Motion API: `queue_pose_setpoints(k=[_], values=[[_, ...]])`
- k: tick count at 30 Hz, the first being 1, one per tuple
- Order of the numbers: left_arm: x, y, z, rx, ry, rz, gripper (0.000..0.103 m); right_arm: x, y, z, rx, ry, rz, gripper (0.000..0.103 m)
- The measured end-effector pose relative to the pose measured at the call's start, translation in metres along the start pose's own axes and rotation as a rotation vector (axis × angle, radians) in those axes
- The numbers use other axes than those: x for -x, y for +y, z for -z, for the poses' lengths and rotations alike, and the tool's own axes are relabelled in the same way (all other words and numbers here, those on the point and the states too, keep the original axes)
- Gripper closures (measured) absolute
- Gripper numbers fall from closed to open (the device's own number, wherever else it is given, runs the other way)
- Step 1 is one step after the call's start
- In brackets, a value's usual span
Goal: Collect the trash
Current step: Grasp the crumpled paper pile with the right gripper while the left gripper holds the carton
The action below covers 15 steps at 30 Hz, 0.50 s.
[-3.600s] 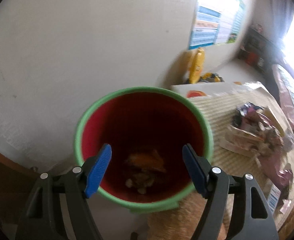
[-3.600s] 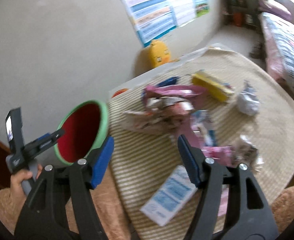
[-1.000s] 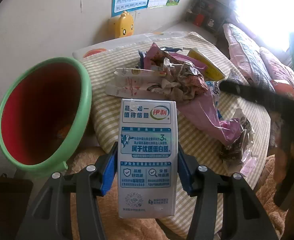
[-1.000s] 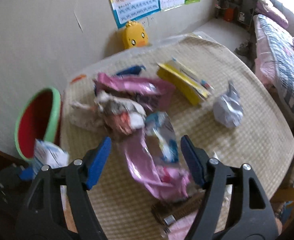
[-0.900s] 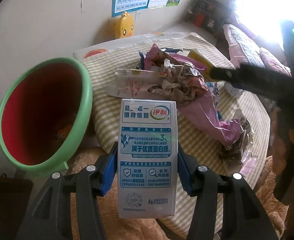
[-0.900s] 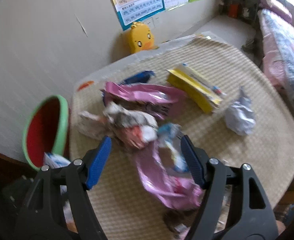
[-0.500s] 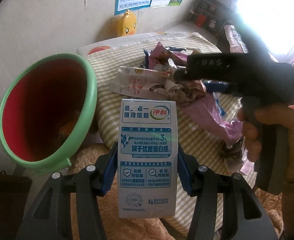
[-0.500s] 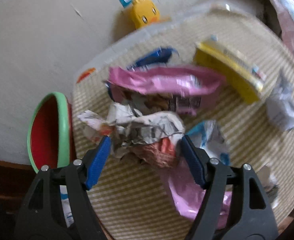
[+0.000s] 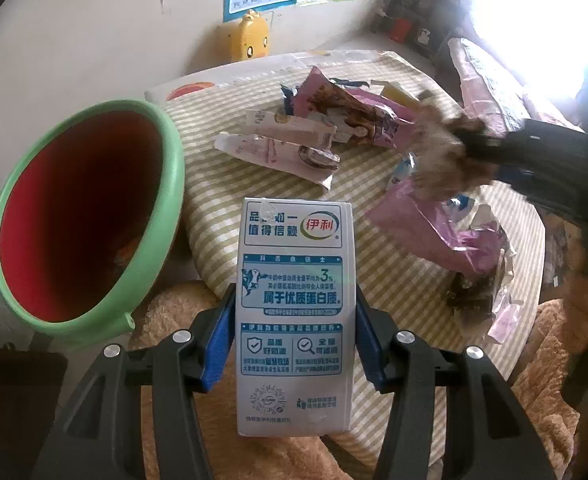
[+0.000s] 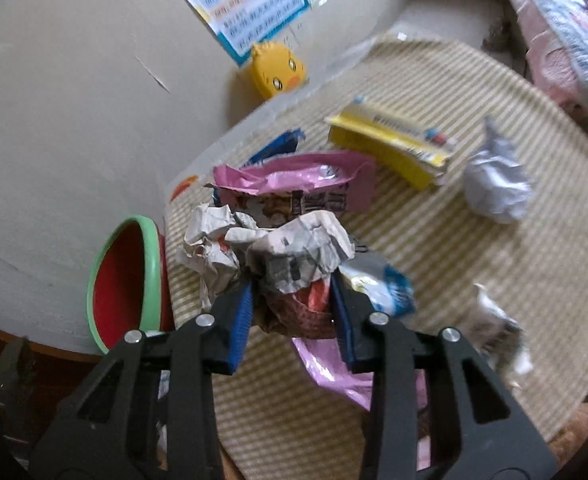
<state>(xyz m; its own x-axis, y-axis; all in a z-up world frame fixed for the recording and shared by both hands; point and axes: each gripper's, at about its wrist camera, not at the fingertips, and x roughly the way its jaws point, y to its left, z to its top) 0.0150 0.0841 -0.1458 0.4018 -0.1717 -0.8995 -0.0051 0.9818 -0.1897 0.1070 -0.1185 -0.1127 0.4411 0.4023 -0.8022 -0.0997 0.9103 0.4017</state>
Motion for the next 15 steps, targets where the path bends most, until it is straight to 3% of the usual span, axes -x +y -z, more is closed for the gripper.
queue_pose_setpoints(k=[9,15], values=[[0.001,-0.009,0.000,-0.032,-0.007,-0.010,0.052,0.061,-0.003,0.041,0.013,-0.120,0.036,0.068],[0.002,-0.010,0.000,-0.034,-0.012,-0.015,0.052,0.060,-0.016,0.053,-0.015,-0.070,0.054,0.068]])
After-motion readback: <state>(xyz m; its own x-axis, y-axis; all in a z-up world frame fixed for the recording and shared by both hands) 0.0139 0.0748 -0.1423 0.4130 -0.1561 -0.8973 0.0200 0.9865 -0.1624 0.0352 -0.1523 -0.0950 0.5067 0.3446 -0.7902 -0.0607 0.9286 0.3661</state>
